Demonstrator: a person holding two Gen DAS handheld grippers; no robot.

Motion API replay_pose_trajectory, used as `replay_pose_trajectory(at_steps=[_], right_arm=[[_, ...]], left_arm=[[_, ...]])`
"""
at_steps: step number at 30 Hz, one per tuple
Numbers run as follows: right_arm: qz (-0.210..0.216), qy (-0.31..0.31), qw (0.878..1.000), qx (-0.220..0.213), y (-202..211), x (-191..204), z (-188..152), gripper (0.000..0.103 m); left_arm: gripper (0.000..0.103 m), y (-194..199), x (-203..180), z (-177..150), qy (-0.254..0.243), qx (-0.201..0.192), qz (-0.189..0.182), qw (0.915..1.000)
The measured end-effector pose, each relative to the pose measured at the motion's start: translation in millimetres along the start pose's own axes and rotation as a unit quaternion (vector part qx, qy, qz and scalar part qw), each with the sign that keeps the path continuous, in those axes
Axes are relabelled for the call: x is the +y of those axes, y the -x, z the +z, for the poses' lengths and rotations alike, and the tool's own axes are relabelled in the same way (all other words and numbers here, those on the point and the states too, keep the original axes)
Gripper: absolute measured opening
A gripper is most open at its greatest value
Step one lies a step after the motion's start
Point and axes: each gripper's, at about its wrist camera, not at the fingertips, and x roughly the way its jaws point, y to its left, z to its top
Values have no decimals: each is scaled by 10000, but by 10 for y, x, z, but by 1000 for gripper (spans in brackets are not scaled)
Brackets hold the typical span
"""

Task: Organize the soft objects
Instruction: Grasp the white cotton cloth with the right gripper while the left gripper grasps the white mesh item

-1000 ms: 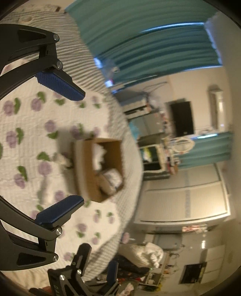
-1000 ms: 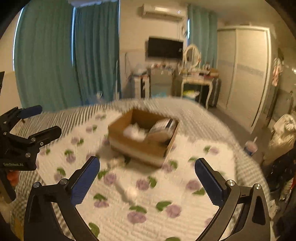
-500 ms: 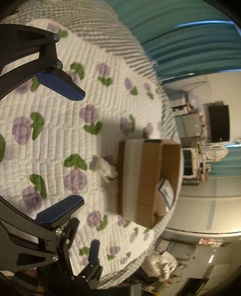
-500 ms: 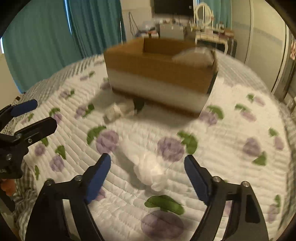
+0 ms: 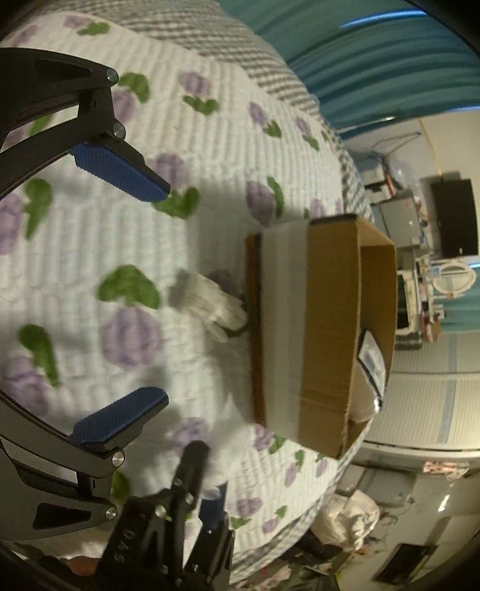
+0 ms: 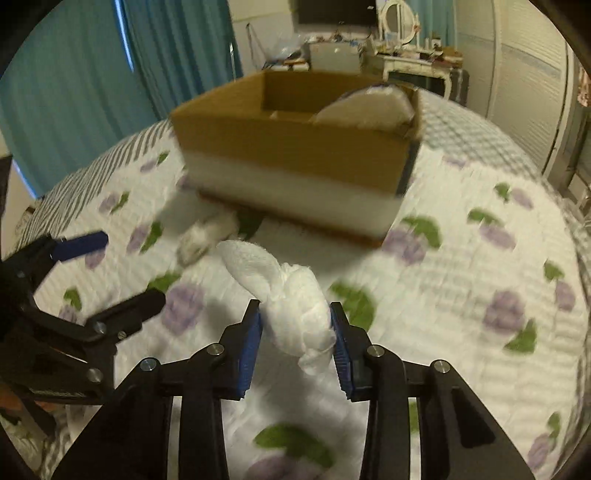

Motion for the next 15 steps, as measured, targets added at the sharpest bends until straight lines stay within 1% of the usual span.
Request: replay_pose_trajectory(at_steps=[1,2,4,5,7,8,10,12,15], right_arm=[[-42,-15,10000,-40,0,-31,44,36],[-89,-31,9999,-73,-10,-72,96,36],[-143,-74,9998,-132,-55,-112,166,36],[-142,-96,9998,-141,-77,-136,191,36],[-149,-130,9997,-140,-125,-170,214,36],[-145,-137,9997,-121,-155,-181,218,36],[-138,-130,9998,-86,-195,-198,212,36],[-129,-119,9998,-57,-227,-187,209,36],[-104,-127,9998,-58,-222,-188,200,36]], left_arm=[[89,-52,0,35,23,28,-24,10000],[84,-145,4,87,54,91,-48,9999],[68,-283,3,151,61,189,-101,9998],[64,-357,0,183,56,229,-133,9996],[51,-473,-11,228,18,285,-190,9994],[47,-526,-17,241,1,329,-234,9992],[31,-609,-38,252,-77,420,-276,9987],[30,-625,-48,237,-127,434,-300,9985],[29,-587,-21,210,-76,421,-350,9985]])
